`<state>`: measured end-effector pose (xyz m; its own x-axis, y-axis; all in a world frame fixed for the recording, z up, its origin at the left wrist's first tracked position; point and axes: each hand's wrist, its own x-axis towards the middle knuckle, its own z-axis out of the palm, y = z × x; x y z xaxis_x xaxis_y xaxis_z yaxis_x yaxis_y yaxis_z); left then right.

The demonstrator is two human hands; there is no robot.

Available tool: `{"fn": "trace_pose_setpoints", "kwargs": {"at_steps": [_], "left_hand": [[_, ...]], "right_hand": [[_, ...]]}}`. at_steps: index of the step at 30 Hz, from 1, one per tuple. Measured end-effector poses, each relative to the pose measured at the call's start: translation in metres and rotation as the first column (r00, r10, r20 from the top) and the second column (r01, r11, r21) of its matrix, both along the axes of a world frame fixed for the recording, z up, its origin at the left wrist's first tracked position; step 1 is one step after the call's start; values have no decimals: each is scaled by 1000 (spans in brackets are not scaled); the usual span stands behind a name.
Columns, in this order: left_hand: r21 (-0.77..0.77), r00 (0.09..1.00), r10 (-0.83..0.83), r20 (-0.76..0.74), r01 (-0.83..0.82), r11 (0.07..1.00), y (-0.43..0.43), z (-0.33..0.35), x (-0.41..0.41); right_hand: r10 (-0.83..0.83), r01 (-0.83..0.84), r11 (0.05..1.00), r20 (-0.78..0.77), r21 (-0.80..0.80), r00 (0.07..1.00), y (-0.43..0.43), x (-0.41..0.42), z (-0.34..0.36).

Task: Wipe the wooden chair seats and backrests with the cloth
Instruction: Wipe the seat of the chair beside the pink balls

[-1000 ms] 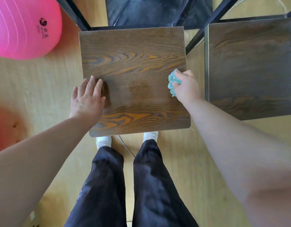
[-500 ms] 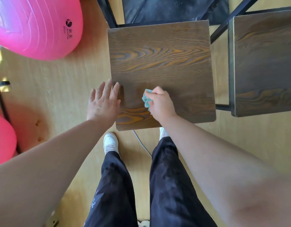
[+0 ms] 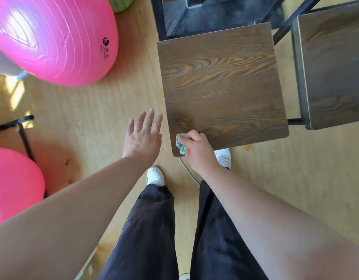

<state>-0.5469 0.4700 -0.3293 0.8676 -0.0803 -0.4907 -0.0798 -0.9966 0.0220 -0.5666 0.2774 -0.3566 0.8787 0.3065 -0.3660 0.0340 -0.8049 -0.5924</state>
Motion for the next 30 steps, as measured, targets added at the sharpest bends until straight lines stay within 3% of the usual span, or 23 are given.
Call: {"fn": "trace_pose_setpoints", "kwargs": {"at_steps": [4,11,17,20,30], "left_hand": [[-38,1000,-21,7,21,999,-17,5,12],[-63,995,-97,30,99,993,-70,0,39],[-6,997,-75,-28,75,997,-75,-10,47],[6,999,-36,-41,37,999,-73,-8,43],[31,999,23,-41,-22,999,-23,-5,22]], "right_hand": [[-300,307,952,161,-16,940,-68,18,14],[-564,574,810,108,-120,819,-214,48,16],[-584,564,808,-102,-170,806,-243,50,6],[-575,551,810,-87,-199,814,-234,49,5],[-396,396,917,-175,-37,901,-106,36,-1]]}}
